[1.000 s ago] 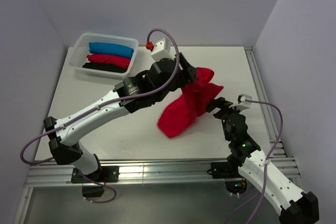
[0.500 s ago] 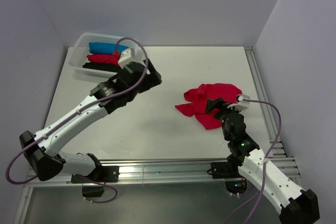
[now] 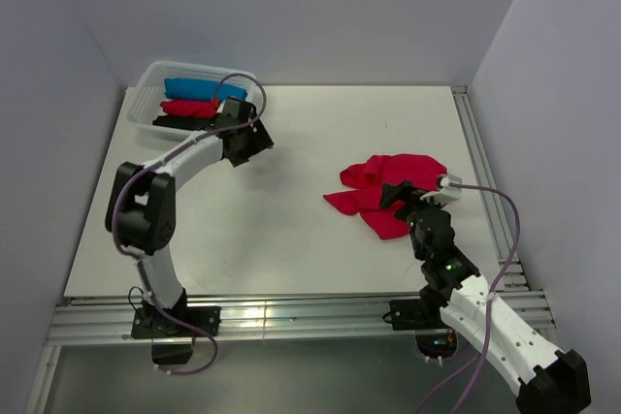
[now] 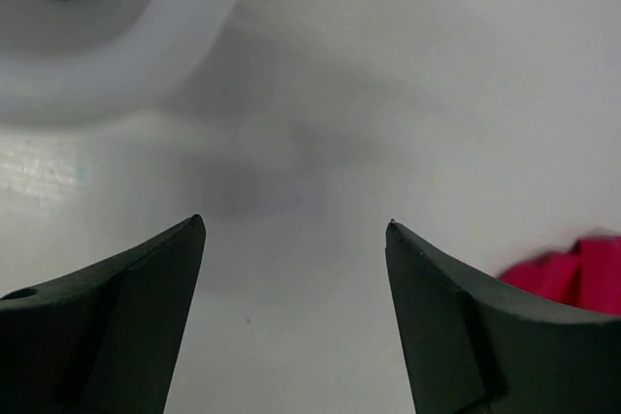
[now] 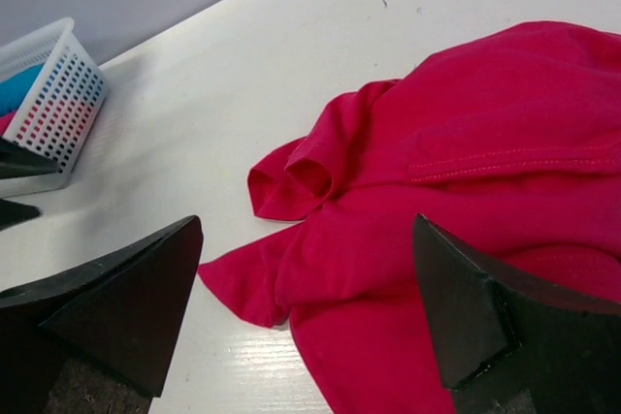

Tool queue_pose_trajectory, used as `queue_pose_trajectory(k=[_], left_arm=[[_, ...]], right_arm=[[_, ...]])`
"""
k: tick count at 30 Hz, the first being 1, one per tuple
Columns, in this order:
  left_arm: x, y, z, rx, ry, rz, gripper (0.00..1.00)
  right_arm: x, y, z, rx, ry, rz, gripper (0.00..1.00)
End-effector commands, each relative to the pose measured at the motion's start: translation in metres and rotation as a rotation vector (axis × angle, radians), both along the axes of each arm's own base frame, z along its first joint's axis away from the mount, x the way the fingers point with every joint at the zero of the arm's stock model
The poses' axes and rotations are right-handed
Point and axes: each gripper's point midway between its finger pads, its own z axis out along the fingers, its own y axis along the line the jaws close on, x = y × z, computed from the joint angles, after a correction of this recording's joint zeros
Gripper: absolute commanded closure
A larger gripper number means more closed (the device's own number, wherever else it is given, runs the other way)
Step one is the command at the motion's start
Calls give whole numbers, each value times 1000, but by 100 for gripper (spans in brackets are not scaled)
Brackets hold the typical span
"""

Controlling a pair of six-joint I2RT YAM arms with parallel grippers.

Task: Roll the t-shirts
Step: Move the tshirt to the center of the board

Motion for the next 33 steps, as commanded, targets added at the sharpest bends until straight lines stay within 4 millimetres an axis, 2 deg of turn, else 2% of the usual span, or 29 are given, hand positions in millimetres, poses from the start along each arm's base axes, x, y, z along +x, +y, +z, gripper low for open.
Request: queue_pose_trajectory(k=[1, 2, 3, 4, 5, 6, 7, 11, 12, 14, 17, 21, 22, 24, 25, 26, 27, 28, 29, 30, 31, 32, 33], left_arm=[[40, -12, 12, -79, -58, -39, 20], [50, -3, 6, -82, -56, -21, 20], [57, -3, 0, -95, -43, -30, 20], [69, 1, -14, -87, -13, -16, 20], [79, 14, -21, -80, -1, 8, 20], [91, 17, -19, -91, -8, 13, 20], [97, 21, -33, -100, 10, 19, 20], [124, 42, -28, -153, -33, 34, 19], [134, 44, -19, -156, -53, 36, 18], [137, 41, -10, -168, -60, 15, 18], [129, 21, 12, -182, -119, -38, 15], [100, -17, 39, -169, -146, -165, 11], [92, -28, 44, -169, -150, -200, 10], [75, -36, 57, -183, -168, -236, 9], [66, -44, 64, -194, -182, -262, 8], [59, -47, 69, -204, -191, -277, 7], [47, -48, 74, -213, -204, -292, 7], [39, -52, 76, -224, -200, -303, 6], [31, -54, 76, -232, -190, -312, 6], [20, -50, 77, -230, -174, -309, 6], [13, -50, 78, -231, -168, -310, 6], [4, -47, 70, -219, -144, -305, 6], [-4, -45, 78, -217, -154, -298, 6]], right_arm=[[2, -1, 12, 17, -40, -7, 5], [2, -1, 12, 18, -42, -7, 5], [2, -1, 12, 18, -41, -6, 5], [2, -1, 13, 20, -43, -9, 5], [2, -1, 12, 17, -41, -6, 5], [2, 0, 12, 16, -41, -4, 5], [3, 0, 12, 14, -38, -2, 5], [4, 0, 10, 8, -24, -5, 5], [5, 1, 6, 3, -10, -4, 5], [7, 3, 5, -2, 2, 0, 6], [11, 6, 1, -18, 39, 5, 7], [17, 9, -8, -52, 123, 1, 13], [22, 15, 2, -46, 119, 19, 15], [25, 22, -5, -59, 169, 45, 16], [31, 26, 5, -53, 161, 54, 20], [35, 28, -5, -70, 204, 53, 22], [39, 29, -7, -81, 222, 50, 23], [48, 32, 2, -89, 217, 45, 26], [55, 36, -11, -115, 267, 54, 26], [65, 41, -4, -117, 276, 59, 27], [70, 44, -6, -115, 297, 67, 27], [74, 49, -10, -111, 319, 79, 26], [81, 51, -19, -112, 370, 65, 24]])
